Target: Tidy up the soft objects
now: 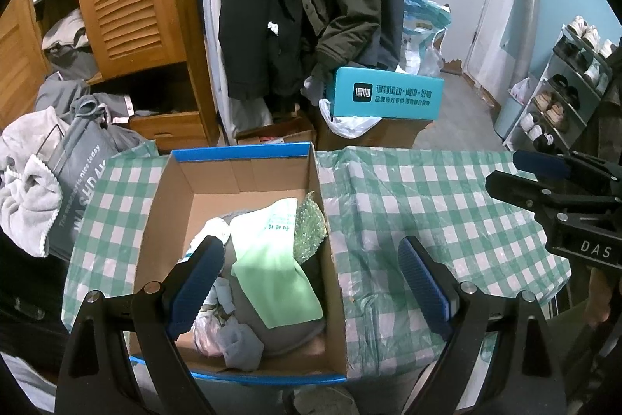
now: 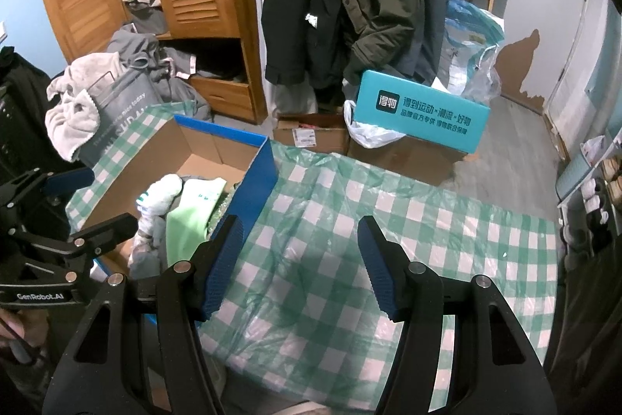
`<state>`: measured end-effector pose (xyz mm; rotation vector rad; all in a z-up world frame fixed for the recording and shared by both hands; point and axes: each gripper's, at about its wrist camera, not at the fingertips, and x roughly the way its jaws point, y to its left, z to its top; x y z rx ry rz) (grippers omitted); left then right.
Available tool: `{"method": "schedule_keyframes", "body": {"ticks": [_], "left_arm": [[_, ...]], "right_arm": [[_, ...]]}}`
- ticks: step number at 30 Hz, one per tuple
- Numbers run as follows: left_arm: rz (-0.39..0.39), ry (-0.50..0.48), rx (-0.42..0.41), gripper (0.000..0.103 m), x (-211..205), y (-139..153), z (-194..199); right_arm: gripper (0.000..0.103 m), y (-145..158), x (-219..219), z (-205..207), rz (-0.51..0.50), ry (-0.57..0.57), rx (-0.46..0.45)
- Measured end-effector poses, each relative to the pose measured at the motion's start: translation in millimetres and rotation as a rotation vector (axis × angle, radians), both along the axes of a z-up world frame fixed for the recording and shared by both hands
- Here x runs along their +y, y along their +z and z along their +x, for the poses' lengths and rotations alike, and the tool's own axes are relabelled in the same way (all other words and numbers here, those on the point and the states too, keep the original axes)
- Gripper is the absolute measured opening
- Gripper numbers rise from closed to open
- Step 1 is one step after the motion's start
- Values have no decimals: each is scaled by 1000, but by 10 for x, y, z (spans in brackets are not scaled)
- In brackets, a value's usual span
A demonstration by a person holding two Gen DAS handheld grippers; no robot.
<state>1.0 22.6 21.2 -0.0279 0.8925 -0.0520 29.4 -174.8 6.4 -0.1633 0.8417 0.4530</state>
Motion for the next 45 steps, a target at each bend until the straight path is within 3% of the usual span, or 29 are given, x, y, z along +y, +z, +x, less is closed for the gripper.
{"method": "schedule_keyframes", "body": {"ticks": [45], "left_arm": [[8, -15, 27, 93, -28, -98, -53]], "right_arm": [[60, -52, -90, 5, -4, -4, 13]]}}
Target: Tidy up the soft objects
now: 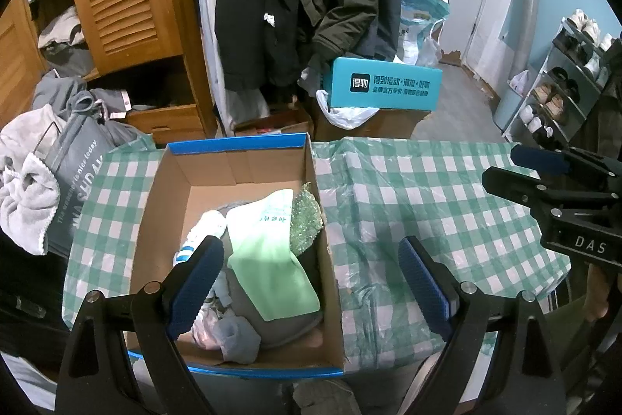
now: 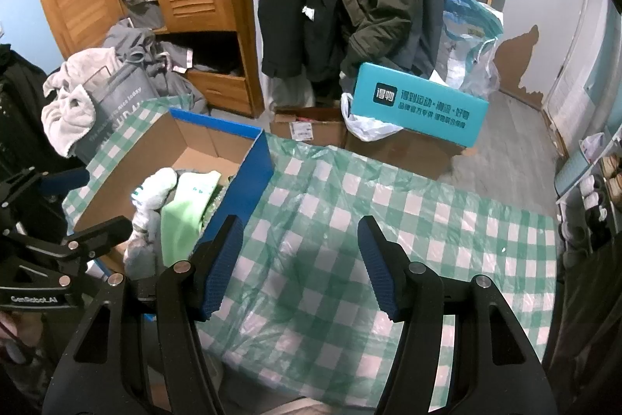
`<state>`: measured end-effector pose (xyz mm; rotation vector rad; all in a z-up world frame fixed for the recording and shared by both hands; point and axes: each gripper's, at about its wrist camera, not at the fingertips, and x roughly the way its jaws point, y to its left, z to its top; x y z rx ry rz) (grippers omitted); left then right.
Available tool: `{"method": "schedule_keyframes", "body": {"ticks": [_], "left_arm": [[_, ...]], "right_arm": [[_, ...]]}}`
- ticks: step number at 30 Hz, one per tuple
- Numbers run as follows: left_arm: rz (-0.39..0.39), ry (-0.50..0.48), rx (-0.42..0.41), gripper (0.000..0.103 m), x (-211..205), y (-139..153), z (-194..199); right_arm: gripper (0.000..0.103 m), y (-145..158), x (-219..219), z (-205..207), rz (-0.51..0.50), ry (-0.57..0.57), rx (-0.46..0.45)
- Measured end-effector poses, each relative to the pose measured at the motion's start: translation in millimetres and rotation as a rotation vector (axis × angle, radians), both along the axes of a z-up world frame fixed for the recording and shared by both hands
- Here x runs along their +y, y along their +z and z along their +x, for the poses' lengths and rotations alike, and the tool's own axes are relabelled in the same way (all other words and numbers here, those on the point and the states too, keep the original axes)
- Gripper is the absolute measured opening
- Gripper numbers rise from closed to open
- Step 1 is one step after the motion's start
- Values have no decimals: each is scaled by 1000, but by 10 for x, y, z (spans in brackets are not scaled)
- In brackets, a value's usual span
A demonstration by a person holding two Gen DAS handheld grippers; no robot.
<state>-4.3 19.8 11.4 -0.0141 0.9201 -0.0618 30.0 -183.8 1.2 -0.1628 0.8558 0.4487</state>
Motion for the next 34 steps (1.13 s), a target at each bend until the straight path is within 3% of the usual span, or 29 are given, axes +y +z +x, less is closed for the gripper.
{"method": "schedule_keyframes", "body": {"ticks": [18, 30, 34], "left_arm": [[12, -22, 20, 93, -37, 10, 21], [4, -43, -30, 93, -71, 71, -6], [16, -29, -12, 93, -79, 69, 22]], "right_arm": [[60, -6, -10, 7, 1, -1, 1], [60, -18, -27, 12, 0, -2, 3], [60, -31, -39, 3, 2, -4, 6]]}}
